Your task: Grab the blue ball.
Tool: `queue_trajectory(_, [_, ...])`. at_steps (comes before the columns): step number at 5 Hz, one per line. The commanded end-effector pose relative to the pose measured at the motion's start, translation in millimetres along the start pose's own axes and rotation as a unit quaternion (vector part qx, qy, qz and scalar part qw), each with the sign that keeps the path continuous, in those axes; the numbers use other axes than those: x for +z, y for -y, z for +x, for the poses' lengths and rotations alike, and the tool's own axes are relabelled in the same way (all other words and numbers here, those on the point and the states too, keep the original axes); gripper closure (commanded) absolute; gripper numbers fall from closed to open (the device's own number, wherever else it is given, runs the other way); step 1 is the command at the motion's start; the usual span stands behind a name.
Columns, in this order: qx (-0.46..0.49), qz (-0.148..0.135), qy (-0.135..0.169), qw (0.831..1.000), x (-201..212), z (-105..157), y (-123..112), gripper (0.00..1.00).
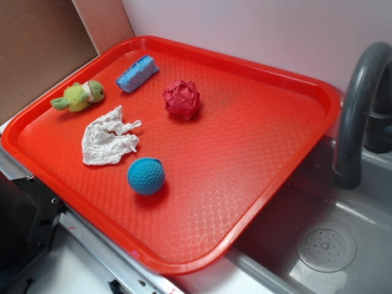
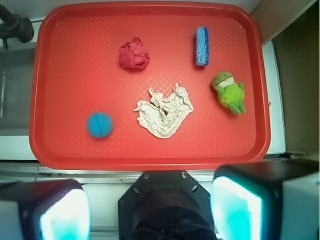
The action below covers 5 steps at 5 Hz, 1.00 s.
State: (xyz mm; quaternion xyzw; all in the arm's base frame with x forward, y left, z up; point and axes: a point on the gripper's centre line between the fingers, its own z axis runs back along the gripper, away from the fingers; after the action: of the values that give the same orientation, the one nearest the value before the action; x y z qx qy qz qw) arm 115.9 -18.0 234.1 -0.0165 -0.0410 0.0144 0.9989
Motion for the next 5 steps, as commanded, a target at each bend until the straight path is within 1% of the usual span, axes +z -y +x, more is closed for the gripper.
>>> queue_trajectory(1, [0.0,0.0,0.0,1.0,0.0,0.0,0.0,0.0])
queue_trajectory(2, [0.031,-0.029,0.062,0.997,-12.6,1.6,13.3,0.0])
queue_trajectory(3, [0.059,-0.037,0.065,0.995,-33.5,11.1,27.6,0.0])
queue_trajectory(4, [0.057,-0.059,0.065,0.994,-66.5,23.7,43.6,0.0])
queue_trajectory(5, [0.067,-0.089,0.031,0.993,-106.9,40.3,58.7,0.0])
